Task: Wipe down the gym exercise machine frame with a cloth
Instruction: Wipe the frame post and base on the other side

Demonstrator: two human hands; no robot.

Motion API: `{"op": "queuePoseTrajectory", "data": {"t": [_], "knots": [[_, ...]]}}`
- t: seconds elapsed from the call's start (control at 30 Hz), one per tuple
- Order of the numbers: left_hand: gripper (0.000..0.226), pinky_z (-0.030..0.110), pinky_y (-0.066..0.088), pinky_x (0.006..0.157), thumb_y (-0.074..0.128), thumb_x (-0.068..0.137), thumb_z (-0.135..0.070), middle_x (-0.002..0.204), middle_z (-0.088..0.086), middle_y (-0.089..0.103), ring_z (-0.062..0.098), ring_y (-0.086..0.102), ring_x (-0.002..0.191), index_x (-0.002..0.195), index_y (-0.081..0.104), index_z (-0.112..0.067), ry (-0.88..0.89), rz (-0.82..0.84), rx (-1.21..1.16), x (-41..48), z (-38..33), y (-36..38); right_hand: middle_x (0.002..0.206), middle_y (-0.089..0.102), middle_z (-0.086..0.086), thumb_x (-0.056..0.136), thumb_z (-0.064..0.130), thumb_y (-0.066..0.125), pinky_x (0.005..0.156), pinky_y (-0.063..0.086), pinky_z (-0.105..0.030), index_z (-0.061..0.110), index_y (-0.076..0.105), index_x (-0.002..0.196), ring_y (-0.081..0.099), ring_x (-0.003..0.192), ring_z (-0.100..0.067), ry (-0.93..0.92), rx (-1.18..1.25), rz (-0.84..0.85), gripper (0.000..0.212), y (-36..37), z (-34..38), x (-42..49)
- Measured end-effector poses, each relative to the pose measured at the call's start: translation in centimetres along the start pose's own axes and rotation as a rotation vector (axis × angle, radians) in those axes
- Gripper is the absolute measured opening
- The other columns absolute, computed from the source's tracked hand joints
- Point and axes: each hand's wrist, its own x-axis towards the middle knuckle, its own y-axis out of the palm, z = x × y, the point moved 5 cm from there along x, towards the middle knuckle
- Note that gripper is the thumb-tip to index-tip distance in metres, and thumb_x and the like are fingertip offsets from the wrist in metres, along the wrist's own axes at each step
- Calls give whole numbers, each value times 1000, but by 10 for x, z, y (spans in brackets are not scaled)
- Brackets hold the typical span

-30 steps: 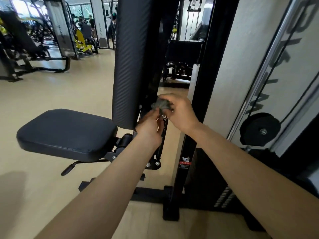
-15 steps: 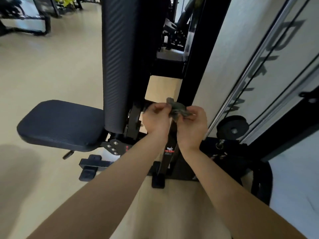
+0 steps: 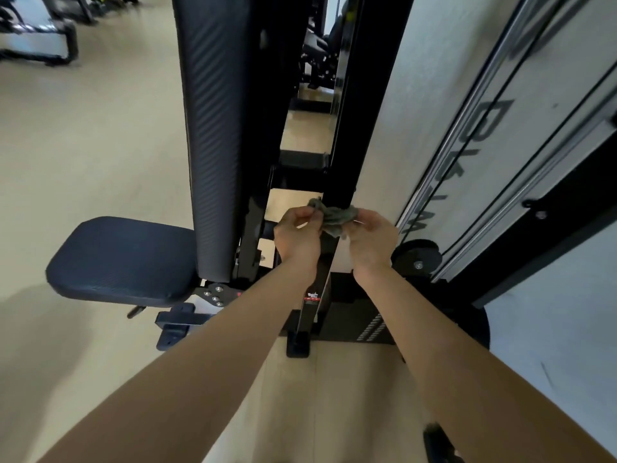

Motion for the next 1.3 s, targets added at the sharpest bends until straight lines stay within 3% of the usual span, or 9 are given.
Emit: {"op": "queuePoseTrajectory", "data": {"t": [0.13,0.33,0.47,0.57,0.67,0.8,0.93,1.1,1.3], "knots": [[14,36,59,90,74,90,-16,95,-6,71,14,69,94,86,68,-29,134,-34,87,-12,-51,11,87,71,3,83,-12,69,70,56,-16,14,71,94,68,74,2,-58,28,33,28,-4,48,10],[12,37,60,88,75,88,-13,91,-4,73,12,70,87,93,70,-24,189,-56,80,-33,-121,26,105,70,-9,83,-9,70,74,59,-19,17,68,98,70,90,-20,-112,9,-1,30,-6,117,16],[34,26,58,88,77,84,-7,104,0,73,8,70,93,116,70,-15,271,-21,73,-46,-164,38,93,69,1,83,-8,70,71,57,-17,18,67,96,70,88,-19,-114,18,12,29,-9,156,17],[32,34,60,89,77,81,-5,102,-2,73,12,71,94,105,70,-24,331,3,111,-56,-196,47,91,71,1,83,-5,73,71,58,-20,17,69,97,71,87,-19,-117,-1,19,26,-12,185,21],[37,35,60,89,76,83,-4,100,-6,71,11,71,94,102,65,-33,339,17,122,-65,-227,54,89,70,4,82,-6,72,70,57,-18,14,70,98,70,84,-16,-132,0,47,26,-15,218,24],[33,30,59,90,74,87,-7,107,-6,69,7,68,99,113,66,-27,366,42,148,-73,-268,63,93,69,4,82,-3,75,73,60,-25,15,68,103,69,84,-14,-169,-17,83,28,-19,261,31],[39,31,58,93,74,87,-11,115,-2,66,6,65,102,124,66,-19,423,63,177,-80,-308,72,93,69,5,83,-2,75,67,55,-16,13,68,105,64,75,3,-226,-32,108,27,-21,304,37],[52,33,58,92,74,77,-6,117,-4,64,7,65,104,127,66,-21,530,128,246,-89,-352,81,95,71,2,85,-1,74,69,55,-17,16,69,104,66,82,-10,-284,-45,124,26,-26,352,44],[48,35,58,90,74,77,-11,113,-7,66,6,64,100,122,68,-26,613,127,292,-97,-399,90,88,69,9,86,-5,70,68,51,-13,13,71,102,61,72,4,-352,-27,133,24,-30,401,50]]}}
